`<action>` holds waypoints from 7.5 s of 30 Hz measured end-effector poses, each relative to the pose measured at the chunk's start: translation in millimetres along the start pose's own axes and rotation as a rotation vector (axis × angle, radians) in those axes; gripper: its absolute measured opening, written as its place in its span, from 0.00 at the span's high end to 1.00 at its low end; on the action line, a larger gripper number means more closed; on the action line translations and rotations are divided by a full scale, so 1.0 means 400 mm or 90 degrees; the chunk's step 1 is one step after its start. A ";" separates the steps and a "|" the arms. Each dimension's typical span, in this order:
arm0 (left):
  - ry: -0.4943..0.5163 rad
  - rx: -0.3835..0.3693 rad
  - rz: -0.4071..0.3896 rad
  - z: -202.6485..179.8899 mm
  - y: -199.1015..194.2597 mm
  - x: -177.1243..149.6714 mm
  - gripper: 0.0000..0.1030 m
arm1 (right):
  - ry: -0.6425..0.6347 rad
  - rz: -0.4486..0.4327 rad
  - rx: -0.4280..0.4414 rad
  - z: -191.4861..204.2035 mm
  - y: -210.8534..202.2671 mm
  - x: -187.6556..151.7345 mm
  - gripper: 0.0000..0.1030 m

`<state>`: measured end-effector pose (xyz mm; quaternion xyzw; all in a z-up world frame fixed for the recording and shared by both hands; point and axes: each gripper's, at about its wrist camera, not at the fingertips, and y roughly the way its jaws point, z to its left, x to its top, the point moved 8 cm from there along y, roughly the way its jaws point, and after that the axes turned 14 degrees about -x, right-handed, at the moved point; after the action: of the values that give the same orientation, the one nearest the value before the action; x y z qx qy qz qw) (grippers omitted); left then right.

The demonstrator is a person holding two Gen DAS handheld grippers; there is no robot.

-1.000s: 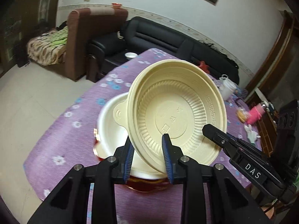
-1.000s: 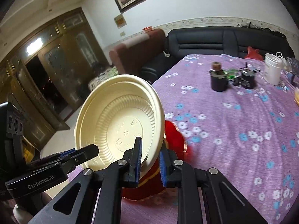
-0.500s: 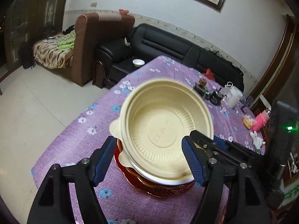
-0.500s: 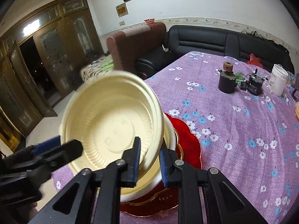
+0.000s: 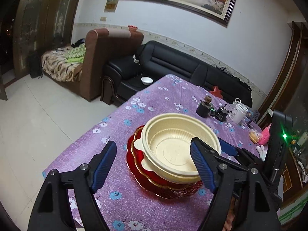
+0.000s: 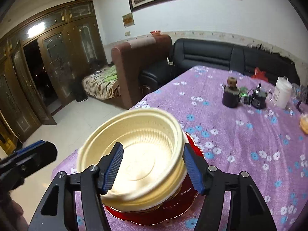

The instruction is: Organize plates and bowls

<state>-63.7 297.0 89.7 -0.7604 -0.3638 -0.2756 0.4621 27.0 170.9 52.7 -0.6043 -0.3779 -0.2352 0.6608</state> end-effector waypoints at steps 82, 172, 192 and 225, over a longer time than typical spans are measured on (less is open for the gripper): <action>0.208 0.091 0.037 -0.197 0.041 -0.199 0.12 | 0.117 -0.043 -0.134 -0.227 -0.222 -0.287 0.13; 0.137 0.048 0.103 -0.127 0.077 -0.253 0.12 | 0.064 -0.008 -0.135 -0.144 -0.188 -0.313 0.13; 0.154 0.104 -0.043 -0.121 -0.048 -0.200 0.04 | 0.044 -0.022 -0.139 -0.110 -0.214 -0.311 0.13; 0.158 0.086 0.021 -0.171 -0.018 -0.251 0.00 | 0.046 -0.037 -0.120 -0.120 -0.236 -0.319 0.12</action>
<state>-133.9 207.4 46.2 -0.6932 -0.3091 -0.3348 0.5584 -111.9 90.6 12.1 -0.6436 -0.3476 -0.3103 0.6071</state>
